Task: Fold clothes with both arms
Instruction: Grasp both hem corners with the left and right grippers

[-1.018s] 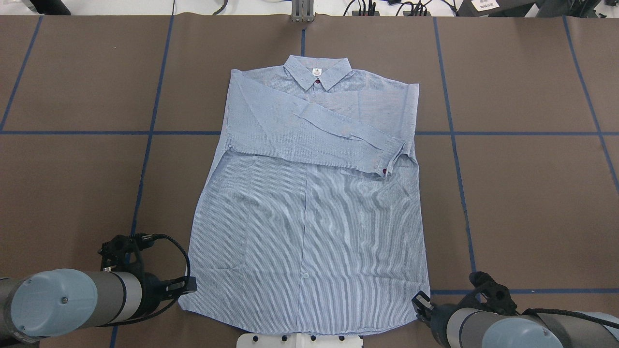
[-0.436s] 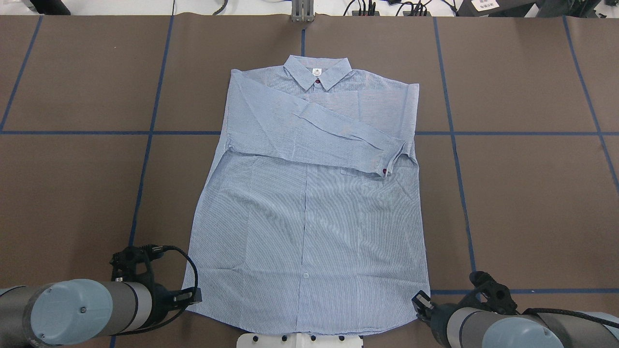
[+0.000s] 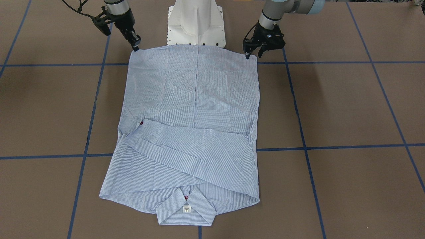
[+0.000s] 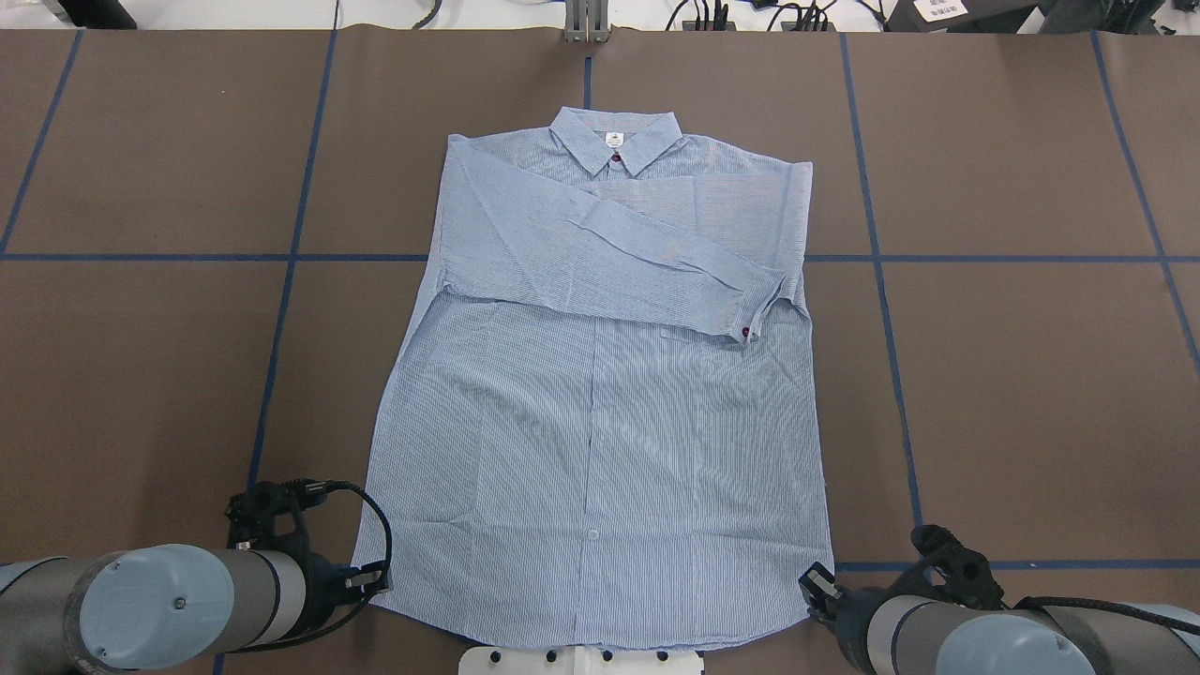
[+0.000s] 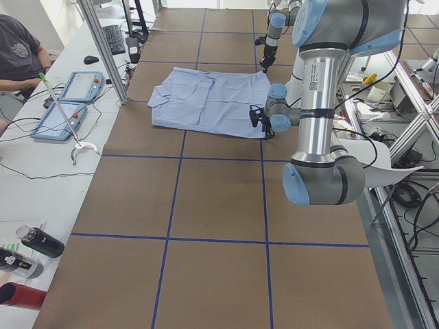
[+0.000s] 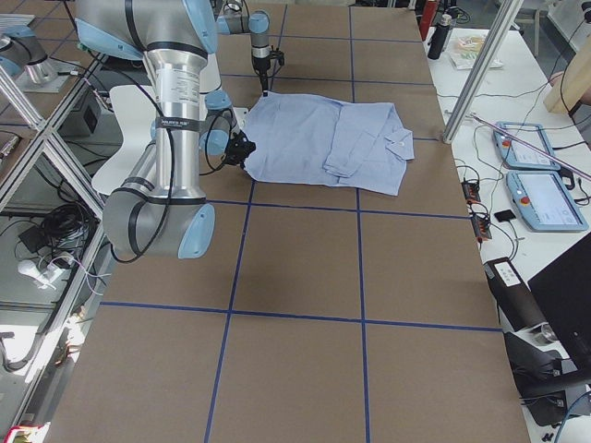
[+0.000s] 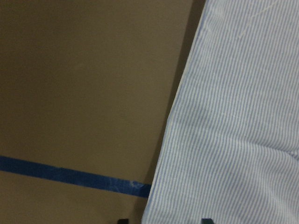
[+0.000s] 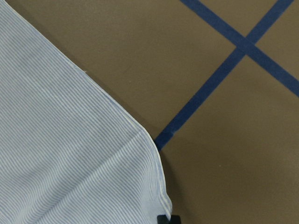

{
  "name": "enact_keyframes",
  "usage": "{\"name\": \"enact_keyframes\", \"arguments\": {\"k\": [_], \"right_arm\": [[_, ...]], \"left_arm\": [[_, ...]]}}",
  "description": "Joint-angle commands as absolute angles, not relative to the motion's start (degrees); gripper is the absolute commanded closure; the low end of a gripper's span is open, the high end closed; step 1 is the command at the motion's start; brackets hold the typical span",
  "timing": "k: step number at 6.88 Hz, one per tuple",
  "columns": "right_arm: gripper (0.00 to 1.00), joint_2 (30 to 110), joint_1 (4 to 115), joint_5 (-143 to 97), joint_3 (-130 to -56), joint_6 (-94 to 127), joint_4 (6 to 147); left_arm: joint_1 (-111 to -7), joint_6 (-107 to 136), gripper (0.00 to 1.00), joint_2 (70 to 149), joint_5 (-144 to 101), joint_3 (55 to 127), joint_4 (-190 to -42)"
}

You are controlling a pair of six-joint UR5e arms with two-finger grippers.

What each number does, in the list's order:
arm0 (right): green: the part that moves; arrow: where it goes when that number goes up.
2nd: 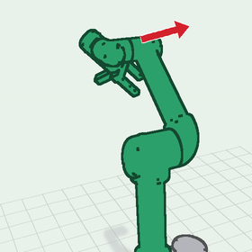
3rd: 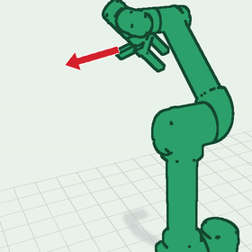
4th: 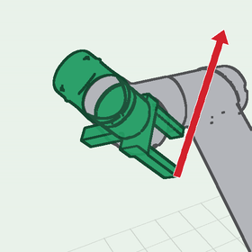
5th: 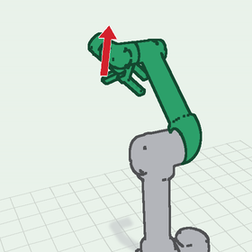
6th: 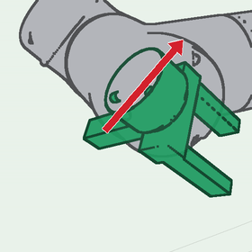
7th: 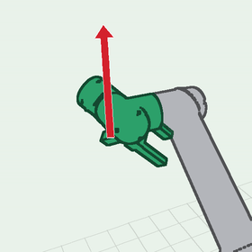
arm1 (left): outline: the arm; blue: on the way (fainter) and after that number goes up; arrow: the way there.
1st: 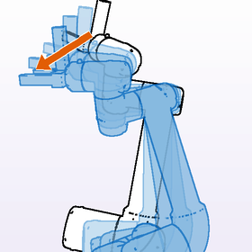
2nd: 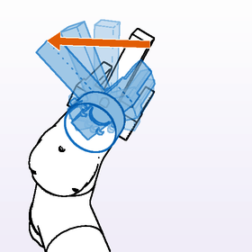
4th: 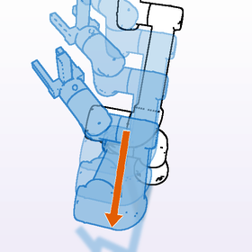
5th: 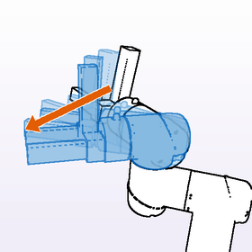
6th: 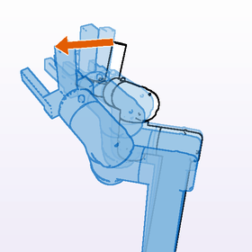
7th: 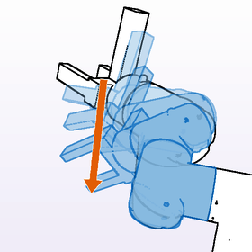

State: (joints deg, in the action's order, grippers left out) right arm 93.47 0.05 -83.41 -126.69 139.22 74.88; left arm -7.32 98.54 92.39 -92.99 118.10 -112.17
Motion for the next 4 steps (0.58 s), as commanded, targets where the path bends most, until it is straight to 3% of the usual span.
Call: {"name": "enact_keyframes", "arguments": {"k": [1,2,4], "right_arm": [[1.00,93.60,0.09,-83.41,-127.00,139.22,74.88],[1.00,93.69,0.17,-83.41,-127.44,139.22,74.97],[1.00,93.95,0.26,-83.41,-128.05,139.13,75.15]], "left_arm": [[-7.38,98.53,0.77,92.37,-92.99,118.04,-112.15],[-7.47,98.53,1.00,92.29,-92.99,118.21,-112.15],[-7.64,99.75,1.00,91.85,-93.42,121.18,-111.97]]}}
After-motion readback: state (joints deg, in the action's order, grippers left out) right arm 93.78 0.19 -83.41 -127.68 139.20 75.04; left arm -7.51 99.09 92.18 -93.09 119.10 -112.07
